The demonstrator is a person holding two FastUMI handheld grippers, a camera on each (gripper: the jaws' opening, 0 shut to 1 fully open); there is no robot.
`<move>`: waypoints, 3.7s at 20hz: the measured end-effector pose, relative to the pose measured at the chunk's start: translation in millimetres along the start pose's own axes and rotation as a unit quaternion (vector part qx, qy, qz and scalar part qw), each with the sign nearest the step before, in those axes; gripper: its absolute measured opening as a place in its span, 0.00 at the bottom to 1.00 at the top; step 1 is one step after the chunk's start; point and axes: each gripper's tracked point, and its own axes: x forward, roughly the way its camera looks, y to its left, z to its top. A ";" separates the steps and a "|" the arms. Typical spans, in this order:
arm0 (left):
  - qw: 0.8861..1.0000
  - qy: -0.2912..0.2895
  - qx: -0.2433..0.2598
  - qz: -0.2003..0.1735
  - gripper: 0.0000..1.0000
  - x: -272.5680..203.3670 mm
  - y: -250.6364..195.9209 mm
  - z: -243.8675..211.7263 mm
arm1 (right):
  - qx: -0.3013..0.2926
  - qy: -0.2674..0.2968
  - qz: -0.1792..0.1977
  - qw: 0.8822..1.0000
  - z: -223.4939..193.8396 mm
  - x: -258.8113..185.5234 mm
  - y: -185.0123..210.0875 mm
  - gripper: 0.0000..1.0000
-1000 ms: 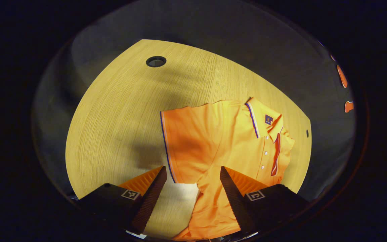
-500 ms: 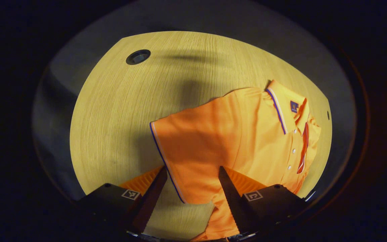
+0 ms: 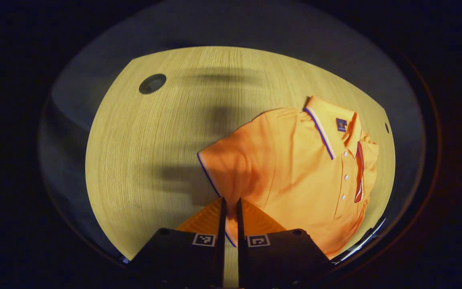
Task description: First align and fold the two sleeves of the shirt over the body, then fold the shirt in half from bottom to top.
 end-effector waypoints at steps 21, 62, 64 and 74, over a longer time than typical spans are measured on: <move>0.976 -0.081 0.164 -0.121 0.98 -49.8 -151.5 21.5 | -0.003 0.011 -0.016 1.000 -7.8 -14.1 -6.3 0.99; 0.940 -0.334 0.031 0.053 0.98 -210.6 -114.4 -252.1 | -0.160 0.043 0.174 0.971 -101.3 -17.7 -16.4 0.98; 0.953 -0.294 0.051 0.060 0.98 -189.3 -107.5 -260.5 | -0.155 0.091 0.165 0.970 -127.9 -10.4 -26.9 0.98; 0.995 -0.084 0.055 0.029 0.98 -189.4 -118.6 -301.9 | -0.162 0.269 0.135 0.940 -242.7 -1.4 -61.7 0.99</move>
